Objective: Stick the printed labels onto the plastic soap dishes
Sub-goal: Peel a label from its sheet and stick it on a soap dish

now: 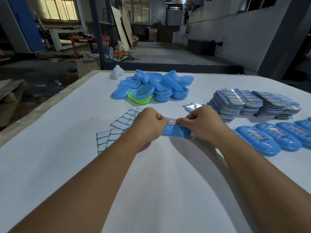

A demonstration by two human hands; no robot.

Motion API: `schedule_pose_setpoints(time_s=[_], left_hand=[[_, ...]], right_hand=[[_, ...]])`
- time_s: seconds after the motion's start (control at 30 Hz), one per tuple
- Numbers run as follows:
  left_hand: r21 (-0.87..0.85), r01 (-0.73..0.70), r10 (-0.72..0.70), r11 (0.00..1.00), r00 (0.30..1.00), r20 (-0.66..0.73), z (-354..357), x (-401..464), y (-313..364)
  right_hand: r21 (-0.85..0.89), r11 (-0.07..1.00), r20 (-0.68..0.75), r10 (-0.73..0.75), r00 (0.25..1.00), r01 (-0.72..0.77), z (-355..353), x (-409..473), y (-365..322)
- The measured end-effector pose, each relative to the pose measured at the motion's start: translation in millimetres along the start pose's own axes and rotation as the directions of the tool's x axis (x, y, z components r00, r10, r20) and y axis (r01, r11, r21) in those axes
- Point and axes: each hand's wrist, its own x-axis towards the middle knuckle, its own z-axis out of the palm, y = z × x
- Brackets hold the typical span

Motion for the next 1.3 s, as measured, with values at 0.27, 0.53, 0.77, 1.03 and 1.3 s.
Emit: schedule_pose_setpoints(time_s=[0.27, 0.53, 0.77, 1.03, 1.3], left_hand=[[0.097, -0.004, 0.002, 0.995, 1.0, 0.018, -0.4, 0.5, 1.2], [0.195, -0.038, 0.053, 0.98, 0.996, -0.072, 4.0, -3.6, 3.6], [0.255, -0.049, 0.094, 0.966, 0.981, -0.167, 10.9, 0.7, 1.3], [0.231, -0.022, 0.056, 0.973, 0.989, -0.14, 11.3, 4.5, -1.7], [0.072, -0.034, 0.044, 0.997, 0.988, -0.146, 6.9, 4.8, -1.1]], right_hand=[[-0.014, 1.0, 0.014, 0.015, 1.0, -0.015, -0.3, -0.7, -1.1], [-0.099, 0.995, -0.047, -0.012, 0.999, 0.007, 5.5, -4.1, -4.8], [-0.21, 0.977, -0.099, -0.047, 0.994, 0.025, 9.8, 1.5, -12.0], [-0.297, 0.955, -0.056, -0.034, 0.998, 0.016, 2.0, 5.0, -5.7], [-0.13, 0.917, 0.228, -0.342, 0.912, 0.377, 2.4, -11.2, -13.1]])
